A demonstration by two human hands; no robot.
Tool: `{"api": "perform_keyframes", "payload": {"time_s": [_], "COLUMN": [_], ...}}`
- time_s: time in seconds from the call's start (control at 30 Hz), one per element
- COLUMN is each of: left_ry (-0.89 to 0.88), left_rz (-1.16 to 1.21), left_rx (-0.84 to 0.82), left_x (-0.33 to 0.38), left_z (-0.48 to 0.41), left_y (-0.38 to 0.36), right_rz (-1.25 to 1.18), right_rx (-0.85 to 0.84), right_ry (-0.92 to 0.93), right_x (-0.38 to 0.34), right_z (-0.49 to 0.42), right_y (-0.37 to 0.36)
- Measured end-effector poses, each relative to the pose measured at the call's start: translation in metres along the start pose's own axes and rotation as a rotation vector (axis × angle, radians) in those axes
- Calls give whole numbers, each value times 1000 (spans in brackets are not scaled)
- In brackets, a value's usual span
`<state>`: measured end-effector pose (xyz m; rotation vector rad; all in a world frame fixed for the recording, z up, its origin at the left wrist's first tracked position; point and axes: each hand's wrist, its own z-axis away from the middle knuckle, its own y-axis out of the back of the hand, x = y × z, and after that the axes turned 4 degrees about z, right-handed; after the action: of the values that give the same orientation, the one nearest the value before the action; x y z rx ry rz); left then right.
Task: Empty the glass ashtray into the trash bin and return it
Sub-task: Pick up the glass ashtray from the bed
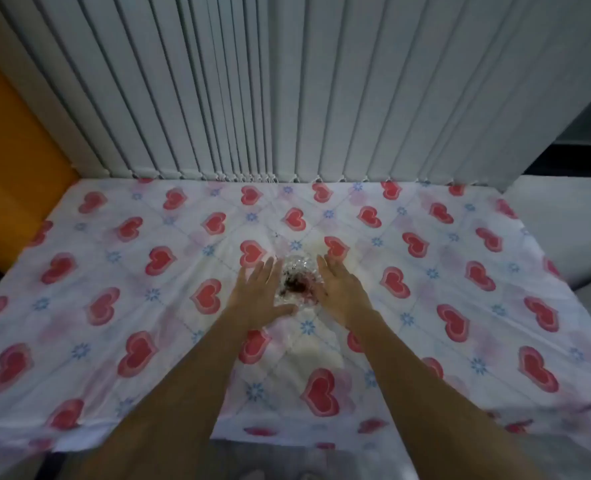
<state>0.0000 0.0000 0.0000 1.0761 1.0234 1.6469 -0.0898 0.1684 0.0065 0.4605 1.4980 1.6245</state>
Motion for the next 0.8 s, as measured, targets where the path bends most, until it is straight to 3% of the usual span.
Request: {"api": "perform_keyframes", "payload": {"time_s": [0.2, 0.43, 0.8], "left_ry": [13, 22, 52], "left_rz": [8, 35, 91], "left_rx": [-46, -45, 38], "left_x": [-1, 1, 30], "left_z": [-14, -23, -7], "left_y": [-9, -9, 13], "right_rz": [-22, -127, -581], "right_rx": [-44, 23, 171], "right_ry": [-24, -65, -246], "right_x": [-1, -5, -13], "right_z": [-4, -9, 4], "right_y": [-14, -22, -7]}}
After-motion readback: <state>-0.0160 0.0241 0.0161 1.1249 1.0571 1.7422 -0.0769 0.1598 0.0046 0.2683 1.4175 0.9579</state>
